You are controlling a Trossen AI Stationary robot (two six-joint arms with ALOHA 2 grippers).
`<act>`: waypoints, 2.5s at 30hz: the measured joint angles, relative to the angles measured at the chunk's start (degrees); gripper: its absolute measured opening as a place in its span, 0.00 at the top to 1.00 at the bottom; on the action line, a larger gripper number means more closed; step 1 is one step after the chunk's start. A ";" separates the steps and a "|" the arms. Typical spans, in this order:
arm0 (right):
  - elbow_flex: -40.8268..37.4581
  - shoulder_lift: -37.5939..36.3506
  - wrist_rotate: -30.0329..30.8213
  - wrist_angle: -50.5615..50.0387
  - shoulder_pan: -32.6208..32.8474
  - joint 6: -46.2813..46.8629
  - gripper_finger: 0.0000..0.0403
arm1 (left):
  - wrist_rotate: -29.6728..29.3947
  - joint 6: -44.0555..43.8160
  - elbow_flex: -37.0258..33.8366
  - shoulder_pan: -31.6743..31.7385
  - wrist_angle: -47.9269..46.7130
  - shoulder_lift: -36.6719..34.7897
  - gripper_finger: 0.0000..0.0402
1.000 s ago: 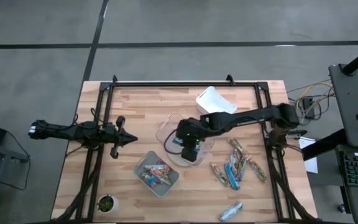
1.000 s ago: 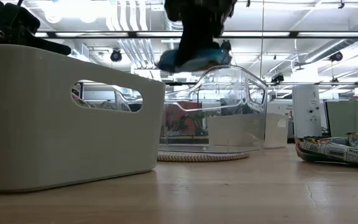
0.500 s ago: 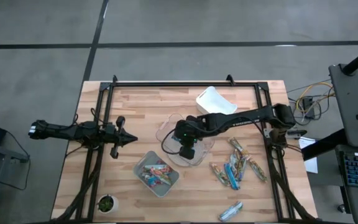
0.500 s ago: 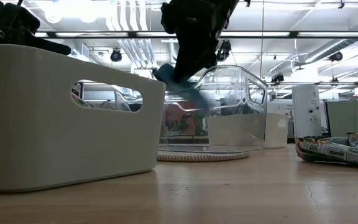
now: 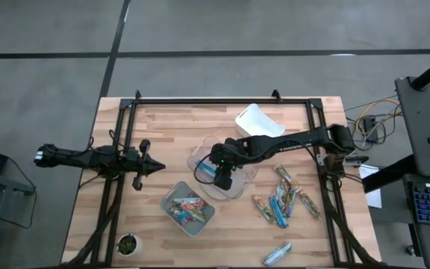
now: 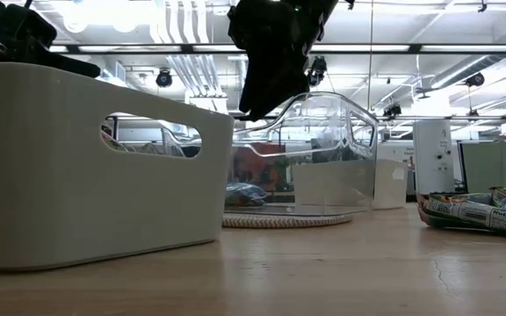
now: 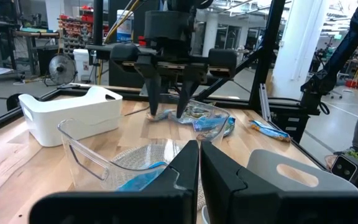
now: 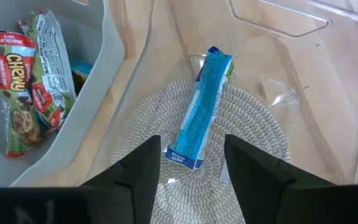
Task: Pick and place Granola Bars by type
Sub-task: Put the blue granola bar into the transparent bin
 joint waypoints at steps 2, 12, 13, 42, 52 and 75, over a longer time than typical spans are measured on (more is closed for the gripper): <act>0.00 0.00 -0.06 -0.03 0.08 0.26 0.57 | 0.02 0.00 -0.02 -0.01 0.00 -0.02 1.00; -0.17 -3.52 -0.65 -5.21 4.04 3.32 0.61 | 0.01 0.00 -0.01 -0.01 0.00 -0.01 1.00; -0.22 -4.01 -0.67 -5.57 4.71 4.14 0.61 | 0.00 0.00 -0.01 -0.01 0.00 -0.01 1.00; -8.35 -18.16 3.51 -17.79 24.78 37.05 0.64 | 0.01 0.00 -0.02 -0.02 0.00 -0.02 1.00; -17.36 -22.78 6.04 -17.73 30.71 55.81 0.62 | 0.01 0.00 0.00 0.00 0.00 0.00 1.00; -26.91 -23.52 2.19 -17.09 35.45 69.97 0.63 | 0.01 0.00 -0.02 -0.01 0.00 0.00 1.00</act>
